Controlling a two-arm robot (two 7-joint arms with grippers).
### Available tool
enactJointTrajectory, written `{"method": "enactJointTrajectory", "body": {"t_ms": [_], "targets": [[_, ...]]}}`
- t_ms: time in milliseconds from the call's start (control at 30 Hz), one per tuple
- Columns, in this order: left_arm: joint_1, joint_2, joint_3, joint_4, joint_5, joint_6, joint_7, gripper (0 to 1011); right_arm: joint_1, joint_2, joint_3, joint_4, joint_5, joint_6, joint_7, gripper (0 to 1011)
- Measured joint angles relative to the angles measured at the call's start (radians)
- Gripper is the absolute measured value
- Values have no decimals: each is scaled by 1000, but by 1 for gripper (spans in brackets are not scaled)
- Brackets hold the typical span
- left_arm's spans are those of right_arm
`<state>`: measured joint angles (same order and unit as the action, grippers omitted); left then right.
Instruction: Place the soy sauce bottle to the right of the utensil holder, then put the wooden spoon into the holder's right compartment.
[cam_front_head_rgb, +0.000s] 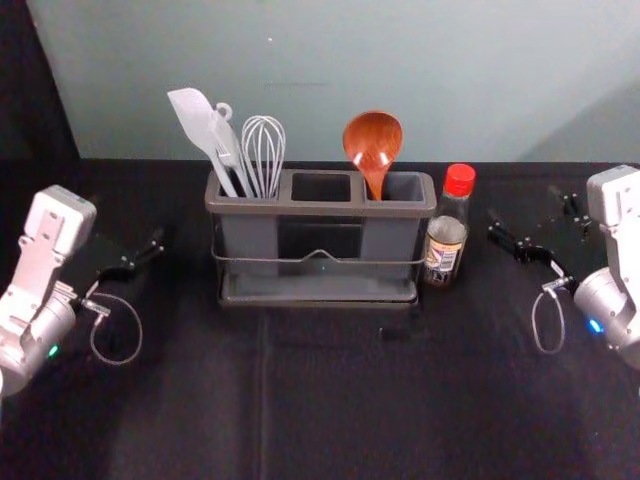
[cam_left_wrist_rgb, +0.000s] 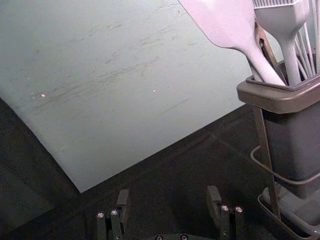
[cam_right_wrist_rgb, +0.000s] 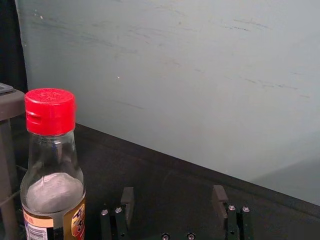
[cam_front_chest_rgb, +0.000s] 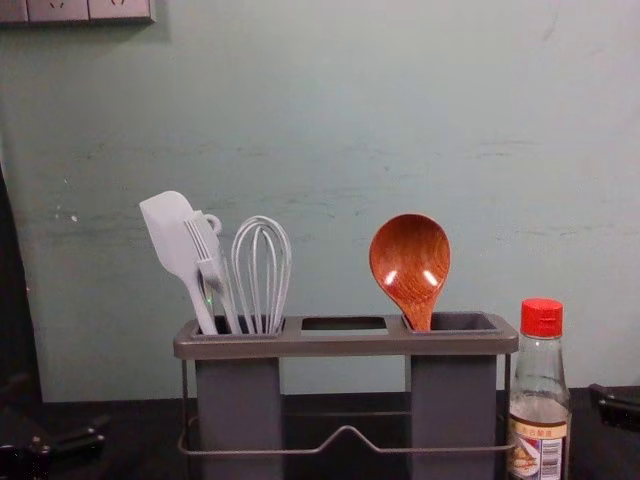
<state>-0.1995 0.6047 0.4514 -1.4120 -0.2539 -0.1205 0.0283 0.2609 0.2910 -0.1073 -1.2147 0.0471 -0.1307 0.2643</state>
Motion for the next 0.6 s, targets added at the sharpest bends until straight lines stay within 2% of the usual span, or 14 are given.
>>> {"method": "enactJointTrajectory", "body": {"t_ms": [600], "targets": [[0, 0, 0, 0, 0, 0, 0, 1000, 1, 2, 0, 1, 0, 0, 1, 1002]]}}
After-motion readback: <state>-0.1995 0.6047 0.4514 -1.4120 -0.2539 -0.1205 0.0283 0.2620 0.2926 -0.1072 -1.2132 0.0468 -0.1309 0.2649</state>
